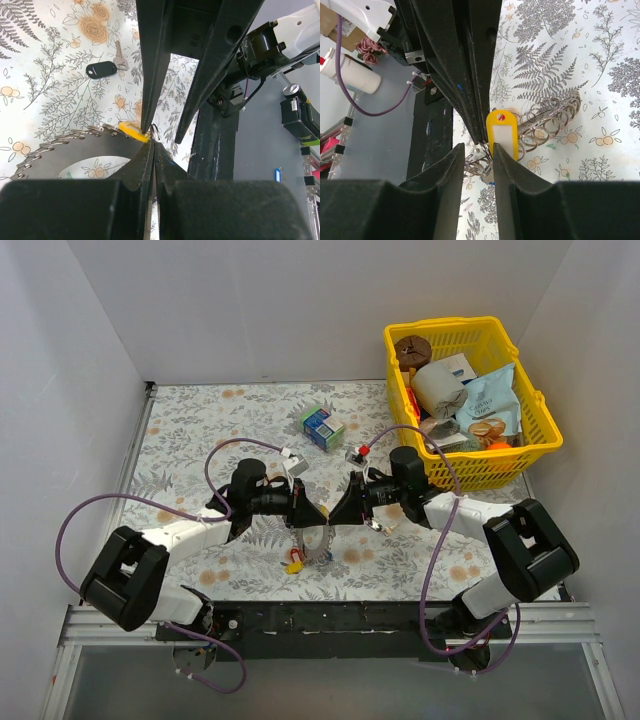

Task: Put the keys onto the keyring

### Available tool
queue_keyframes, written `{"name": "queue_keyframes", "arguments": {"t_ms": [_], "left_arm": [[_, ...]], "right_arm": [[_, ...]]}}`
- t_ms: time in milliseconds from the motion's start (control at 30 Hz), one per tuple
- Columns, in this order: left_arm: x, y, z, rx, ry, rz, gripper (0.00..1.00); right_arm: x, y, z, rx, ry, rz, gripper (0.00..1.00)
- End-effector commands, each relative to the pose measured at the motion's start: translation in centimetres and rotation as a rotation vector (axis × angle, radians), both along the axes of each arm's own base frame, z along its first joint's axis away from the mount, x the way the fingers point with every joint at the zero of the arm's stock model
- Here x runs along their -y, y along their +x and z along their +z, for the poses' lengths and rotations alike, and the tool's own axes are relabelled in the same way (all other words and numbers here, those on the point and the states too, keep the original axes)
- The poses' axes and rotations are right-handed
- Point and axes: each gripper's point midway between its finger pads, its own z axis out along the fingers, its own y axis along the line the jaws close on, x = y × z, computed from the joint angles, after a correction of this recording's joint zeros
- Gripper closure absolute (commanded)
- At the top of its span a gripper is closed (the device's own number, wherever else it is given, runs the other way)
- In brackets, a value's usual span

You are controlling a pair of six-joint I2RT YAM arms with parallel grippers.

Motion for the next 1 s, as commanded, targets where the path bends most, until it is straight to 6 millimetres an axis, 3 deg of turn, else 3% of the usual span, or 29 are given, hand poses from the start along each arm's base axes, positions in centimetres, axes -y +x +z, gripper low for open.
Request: {"name": "queue_keyframes", "arguments": {"t_ms": [0, 133, 233, 267, 533, 567, 633, 667, 800, 967], "left_arm": [[0.7, 0.3, 1.8, 0.041, -0.035, -0.031, 1.00], [0.7, 0.5, 1.7, 0.044, -0.029, -0.017, 1.00], [0.7, 0.6, 1.5, 0.042, -0.026, -0.013, 1.00], [0.7, 0.6, 1.5, 0.038, -0.025, -0.014, 1.00], [0.6, 1.1, 2.2, 0.062, -0.024, 0.024, 0.95], [0.4, 1.3, 2.2, 0.065, -0.021, 0.039, 0.84], [0.3, 1.7, 3.0, 0.079, -0.028, 0.076, 0.73], [0.3, 1.8, 3.3, 0.084, -0.033, 0.086, 0.60], [-0.1, 2.6, 4.5, 0.093, -0.045, 0.159, 0.36], [-0.4, 3.7, 5.6, 0.089, -0.071, 0.240, 0.24]], "right_arm": [[-0.7, 0.7, 1.2, 0.036, 0.035, 0.018, 0.66], [-0.7, 0.7, 0.8, 0.025, 0.028, 0.015, 0.76], [-0.8, 0.7, 0.7, 0.014, 0.027, 0.021, 0.96], [-0.8, 0.7, 0.8, 0.012, 0.028, 0.027, 0.99], [-0.9, 1.0, 1.4, 0.024, 0.034, 0.010, 0.99], [-0.9, 1.2, 1.7, 0.033, 0.034, -0.006, 0.99], [-0.9, 1.3, 2.0, 0.045, 0.037, -0.024, 0.99], [-0.9, 1.6, 2.4, 0.055, 0.042, -0.043, 0.99], [-0.9, 2.6, 3.6, 0.085, 0.054, -0.114, 0.99], [-1.1, 3.4, 4.2, 0.093, 0.068, -0.156, 0.99]]}}
